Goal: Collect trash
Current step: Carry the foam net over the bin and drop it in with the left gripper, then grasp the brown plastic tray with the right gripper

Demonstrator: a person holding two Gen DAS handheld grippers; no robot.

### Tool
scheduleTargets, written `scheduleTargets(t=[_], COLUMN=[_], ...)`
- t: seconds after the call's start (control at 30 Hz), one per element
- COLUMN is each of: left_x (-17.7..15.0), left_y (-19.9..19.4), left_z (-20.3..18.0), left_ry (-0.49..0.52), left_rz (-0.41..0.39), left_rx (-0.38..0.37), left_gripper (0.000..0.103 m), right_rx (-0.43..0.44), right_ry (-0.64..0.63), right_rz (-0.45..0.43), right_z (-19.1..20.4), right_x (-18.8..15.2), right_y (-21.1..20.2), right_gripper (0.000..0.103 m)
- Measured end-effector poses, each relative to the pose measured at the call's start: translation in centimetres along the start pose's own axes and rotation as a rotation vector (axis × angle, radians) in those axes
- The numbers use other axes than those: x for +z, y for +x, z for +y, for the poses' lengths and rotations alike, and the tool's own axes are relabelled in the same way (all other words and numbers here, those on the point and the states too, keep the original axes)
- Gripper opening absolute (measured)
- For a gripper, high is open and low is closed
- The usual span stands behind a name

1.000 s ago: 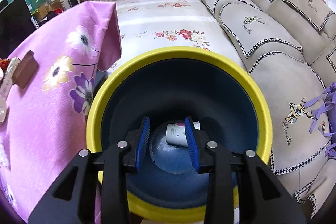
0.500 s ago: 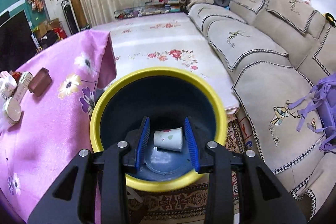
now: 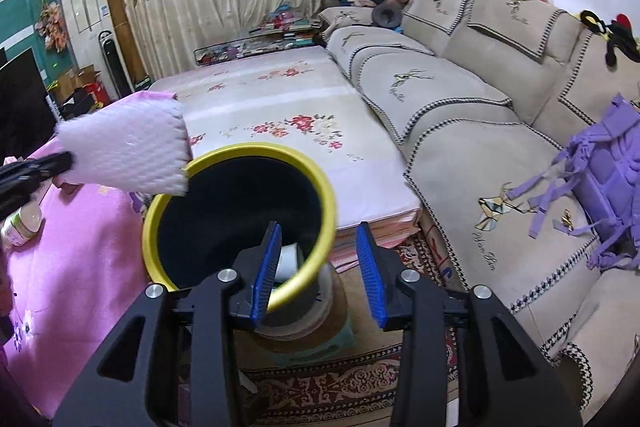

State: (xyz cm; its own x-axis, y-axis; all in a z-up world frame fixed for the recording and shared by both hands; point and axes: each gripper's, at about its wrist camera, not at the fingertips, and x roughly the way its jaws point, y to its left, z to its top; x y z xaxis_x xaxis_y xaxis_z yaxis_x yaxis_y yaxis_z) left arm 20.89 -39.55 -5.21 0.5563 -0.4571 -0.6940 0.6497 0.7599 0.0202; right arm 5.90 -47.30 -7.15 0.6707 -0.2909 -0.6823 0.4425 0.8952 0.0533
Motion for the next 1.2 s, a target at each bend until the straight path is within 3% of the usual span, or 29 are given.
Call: scheduleTargets(t=[0.37, 0.53, 0.6, 0.7, 0.87, 1.03, 1.2], left_x=[1.6, 1.2, 1.0, 0.7, -1.2, -5.0, -9.9], left_y=[9.2, 10.1, 9.4, 6.5, -1.6, -9.1, -16.0], left_z=[-5.2, -5.7, -5.4, -4.3, -0.5, 3.7, 9.3], left_ry=[0.074, 0.07, 0.063, 0.021, -0.019, -0.069, -0.193], left_rz=[0.134, 0.151, 0.146, 0.112, -0.004, -0.106, -0.185], left_rx=[-0.006, -0.004, -0.017, -0.047, -0.036, 0.061, 0.214], left_gripper=[0.018, 0.055, 0.057, 0.058, 0.074, 0.094, 0.098], right_rx=[-0.018, -0.006, -0.001, 0.01, 0.037, 0.102, 0.208], right_ry=[0.046, 0.047, 0.042, 0.034, 0.004, -0.069, -0.176], right_rz=[0.002, 0.008, 0.01, 0.009, 0.02, 0.034, 0.043], right_z=[-3.0, -3.0, -2.7, -2.0, 0.2, 4.8, 12.1], right_x=[-1.2, -1.4, -1.4, -1.5, -1.3, 0.0, 1.9], right_y=[-0.6, -0.3, -0.3, -0.3, 0.1, 1.2, 2.4], right_gripper=[0.041, 0.042, 0.042, 0.042, 0.042, 0.042, 0.042])
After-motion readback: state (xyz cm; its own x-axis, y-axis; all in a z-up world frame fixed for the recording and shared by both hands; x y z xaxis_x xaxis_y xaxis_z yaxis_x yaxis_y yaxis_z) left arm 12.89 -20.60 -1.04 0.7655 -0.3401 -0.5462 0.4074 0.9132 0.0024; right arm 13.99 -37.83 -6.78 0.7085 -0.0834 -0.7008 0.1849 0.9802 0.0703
